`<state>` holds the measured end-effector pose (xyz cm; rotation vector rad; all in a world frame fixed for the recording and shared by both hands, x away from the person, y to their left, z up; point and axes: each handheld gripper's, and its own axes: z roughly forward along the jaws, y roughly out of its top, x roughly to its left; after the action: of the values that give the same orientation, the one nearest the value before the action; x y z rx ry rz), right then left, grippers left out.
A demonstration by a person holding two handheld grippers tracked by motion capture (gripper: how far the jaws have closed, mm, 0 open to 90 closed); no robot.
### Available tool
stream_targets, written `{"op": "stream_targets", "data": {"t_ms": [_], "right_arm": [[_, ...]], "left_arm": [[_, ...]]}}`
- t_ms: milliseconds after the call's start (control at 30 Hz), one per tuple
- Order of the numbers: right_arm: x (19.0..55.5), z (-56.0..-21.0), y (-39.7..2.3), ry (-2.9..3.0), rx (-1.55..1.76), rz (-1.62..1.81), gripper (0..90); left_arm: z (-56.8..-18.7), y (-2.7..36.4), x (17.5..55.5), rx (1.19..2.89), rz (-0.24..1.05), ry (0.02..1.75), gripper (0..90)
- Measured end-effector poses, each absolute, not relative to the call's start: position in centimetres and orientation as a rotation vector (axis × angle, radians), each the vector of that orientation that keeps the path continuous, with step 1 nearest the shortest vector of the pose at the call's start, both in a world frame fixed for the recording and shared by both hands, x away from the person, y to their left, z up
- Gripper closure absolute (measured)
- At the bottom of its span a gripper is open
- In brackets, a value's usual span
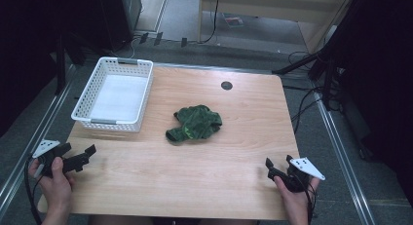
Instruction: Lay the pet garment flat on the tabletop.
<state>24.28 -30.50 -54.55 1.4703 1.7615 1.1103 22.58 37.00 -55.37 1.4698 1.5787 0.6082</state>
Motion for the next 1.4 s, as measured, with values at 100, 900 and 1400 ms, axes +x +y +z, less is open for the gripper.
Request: {"op": "stream_targets", "data": {"t_ms": [100,900,1400], "right_arm": [[24.3,-54.3,-30.0,1.762,1.474,1.141,19.4],[29.9,-48.7,-14.0,2.034,1.231,1.247,0.0],[34.5,-49.3,-6.2,2.138,1.137,1.114,0.0]], "left_arm": [[-55.4,37.0,22.6,1.474,0.609,1.579,1.2],[-55.5,37.4,22.7,1.441,0.585,1.592,1.2],[-55.4,37.4,22.8,1.446,0.586,1.593,1.2]]}}
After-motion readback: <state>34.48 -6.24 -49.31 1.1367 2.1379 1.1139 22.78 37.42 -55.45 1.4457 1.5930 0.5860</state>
